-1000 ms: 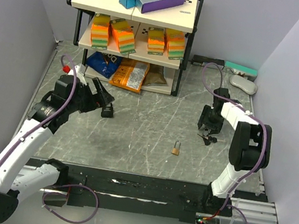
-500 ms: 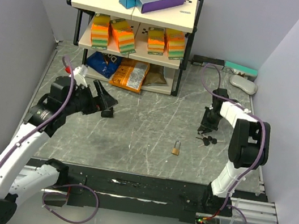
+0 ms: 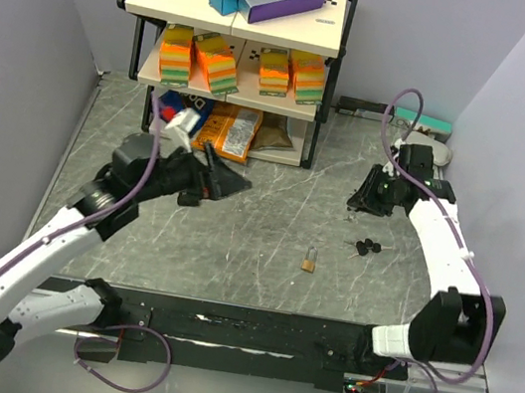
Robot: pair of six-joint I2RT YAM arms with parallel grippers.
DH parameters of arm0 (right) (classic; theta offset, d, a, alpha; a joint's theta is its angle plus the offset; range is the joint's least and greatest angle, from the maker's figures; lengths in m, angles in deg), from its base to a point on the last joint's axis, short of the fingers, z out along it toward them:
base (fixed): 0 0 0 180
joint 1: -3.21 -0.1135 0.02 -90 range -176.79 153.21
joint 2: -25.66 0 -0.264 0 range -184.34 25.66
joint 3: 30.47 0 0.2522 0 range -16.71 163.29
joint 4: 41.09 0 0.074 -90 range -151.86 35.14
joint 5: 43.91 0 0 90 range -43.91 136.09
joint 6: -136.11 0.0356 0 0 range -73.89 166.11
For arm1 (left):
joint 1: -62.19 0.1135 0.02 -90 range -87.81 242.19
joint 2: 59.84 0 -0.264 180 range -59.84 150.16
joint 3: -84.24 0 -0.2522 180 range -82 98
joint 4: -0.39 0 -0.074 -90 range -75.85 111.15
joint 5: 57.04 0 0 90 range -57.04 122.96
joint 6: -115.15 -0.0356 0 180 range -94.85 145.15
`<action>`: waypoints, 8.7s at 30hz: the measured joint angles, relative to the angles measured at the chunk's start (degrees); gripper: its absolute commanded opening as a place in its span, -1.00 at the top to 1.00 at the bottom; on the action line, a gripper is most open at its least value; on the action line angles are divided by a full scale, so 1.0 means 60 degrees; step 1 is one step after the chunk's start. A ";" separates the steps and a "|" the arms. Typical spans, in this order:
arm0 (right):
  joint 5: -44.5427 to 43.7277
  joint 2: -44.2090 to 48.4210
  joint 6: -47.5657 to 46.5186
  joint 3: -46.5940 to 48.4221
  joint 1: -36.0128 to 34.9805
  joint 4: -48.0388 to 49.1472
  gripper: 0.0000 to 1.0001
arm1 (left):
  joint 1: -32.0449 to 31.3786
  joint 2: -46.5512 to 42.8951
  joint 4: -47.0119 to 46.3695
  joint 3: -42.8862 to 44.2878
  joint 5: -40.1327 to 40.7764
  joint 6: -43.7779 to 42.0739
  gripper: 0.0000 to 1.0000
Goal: Unlock with the key
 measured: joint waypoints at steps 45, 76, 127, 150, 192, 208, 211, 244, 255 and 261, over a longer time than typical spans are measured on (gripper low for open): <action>0.5472 0.3308 0.5355 0.2069 -0.0535 0.0474 1.00 | -0.4204 0.5632 -0.4433 0.2998 0.0477 -0.1158 0.01; 0.4390 0.4335 0.2976 -0.0729 -0.0605 0.0521 -0.51 | -0.4360 0.4856 0.1137 0.3519 0.0765 -0.4484 0.98; 0.7002 0.4477 0.0302 -0.2011 -0.3803 0.2233 0.70 | -0.3191 0.4965 0.2889 0.3741 -0.4320 -0.4299 0.98; 0.6543 0.4692 0.0240 -0.2033 -0.3789 0.2459 1.00 | -0.2754 0.4776 0.1468 0.2940 -0.4404 -0.2994 -0.47; 0.1803 0.6481 -0.0321 -0.3009 -0.4473 0.4248 1.00 | -0.1945 0.3734 -0.1432 0.1191 -0.0852 0.3883 -0.52; 0.2503 0.6513 0.4007 -0.3162 -0.3708 0.7093 1.00 | -0.2127 0.2667 -0.5246 0.0189 -0.1384 0.2918 -0.32; 0.2721 0.6579 0.4437 -0.3286 -0.3548 0.7552 1.00 | -0.2171 0.2692 -0.5329 0.0189 -0.1428 0.2867 -0.22; 0.4047 0.6397 0.5890 -0.3763 -0.3147 0.8885 1.00 | -0.2594 0.3180 -0.6830 0.0178 -0.1628 0.2962 0.88; 0.4200 0.6357 0.5807 -0.3756 -0.3129 0.8659 0.97 | -0.2630 0.3060 -0.6510 0.0178 -0.1603 0.2790 0.98; 0.4728 0.6313 0.5351 -0.3672 -0.2878 0.7858 0.15 | -0.2586 0.2987 -0.5515 0.0277 -0.1985 0.2131 0.98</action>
